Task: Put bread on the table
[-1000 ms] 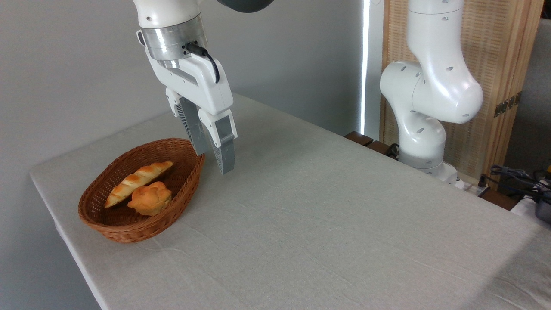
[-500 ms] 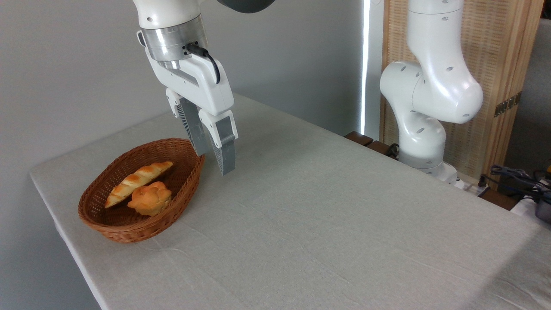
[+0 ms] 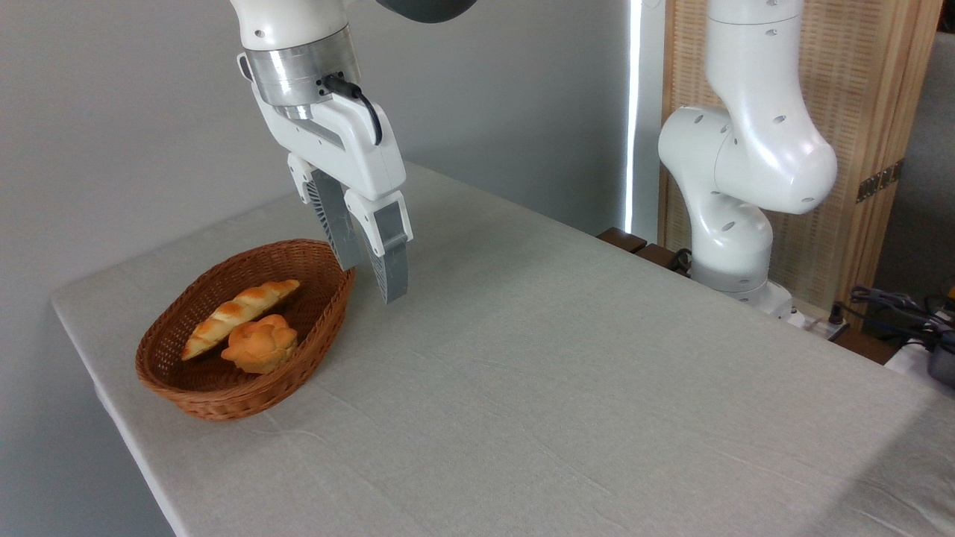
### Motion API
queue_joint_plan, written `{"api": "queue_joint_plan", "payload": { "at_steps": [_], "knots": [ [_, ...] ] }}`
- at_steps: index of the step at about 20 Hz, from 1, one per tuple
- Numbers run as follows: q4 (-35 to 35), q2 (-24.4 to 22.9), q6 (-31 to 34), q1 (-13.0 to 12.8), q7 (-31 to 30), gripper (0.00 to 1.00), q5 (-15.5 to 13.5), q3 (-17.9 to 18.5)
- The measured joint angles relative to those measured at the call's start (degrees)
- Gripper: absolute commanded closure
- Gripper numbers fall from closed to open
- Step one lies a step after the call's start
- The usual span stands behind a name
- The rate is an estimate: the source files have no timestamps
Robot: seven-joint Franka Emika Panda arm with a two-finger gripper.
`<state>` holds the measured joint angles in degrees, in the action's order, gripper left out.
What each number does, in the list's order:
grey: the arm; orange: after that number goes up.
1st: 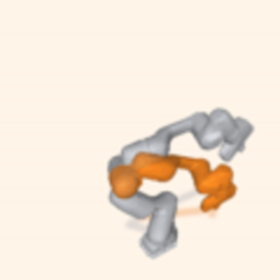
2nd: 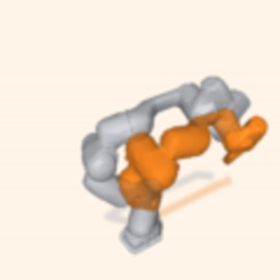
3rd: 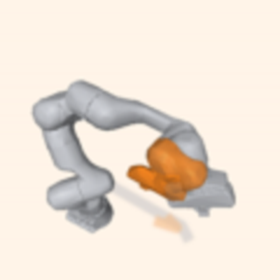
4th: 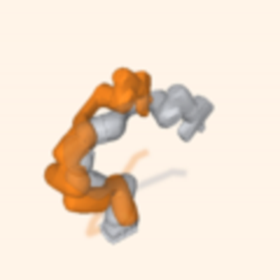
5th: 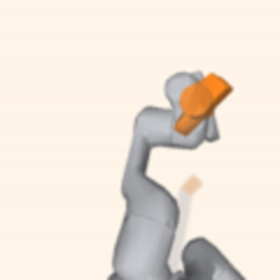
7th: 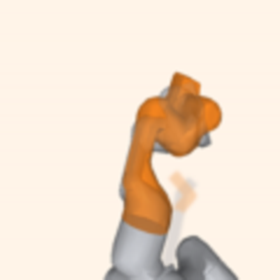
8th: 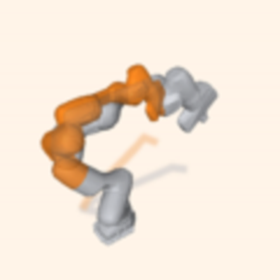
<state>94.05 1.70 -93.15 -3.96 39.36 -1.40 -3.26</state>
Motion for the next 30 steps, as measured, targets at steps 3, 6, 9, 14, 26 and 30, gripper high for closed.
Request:
{"api": "queue_joint_plan", "payload": {
  "at_steps": [3,6,9,14,26,30],
  "knots": [
    [0.00,0.00,0.00,0.00,0.00,0.00,0.00,0.01],
    [0.00,0.00,0.00,0.01,0.00,0.00,0.00,0.05],
    [0.00,0.00,0.00,0.02,0.00,0.00,0.00,0.06],
    [0.00,0.00,0.00,0.04,0.00,0.00,0.00,0.11],
    [0.00,0.12,-0.03,-0.09,-0.25,0.00,0.00,-0.22],
    [0.00,0.23,-0.62,-0.23,-5.01,0.00,-1.59,-2.62]
  ]
}}
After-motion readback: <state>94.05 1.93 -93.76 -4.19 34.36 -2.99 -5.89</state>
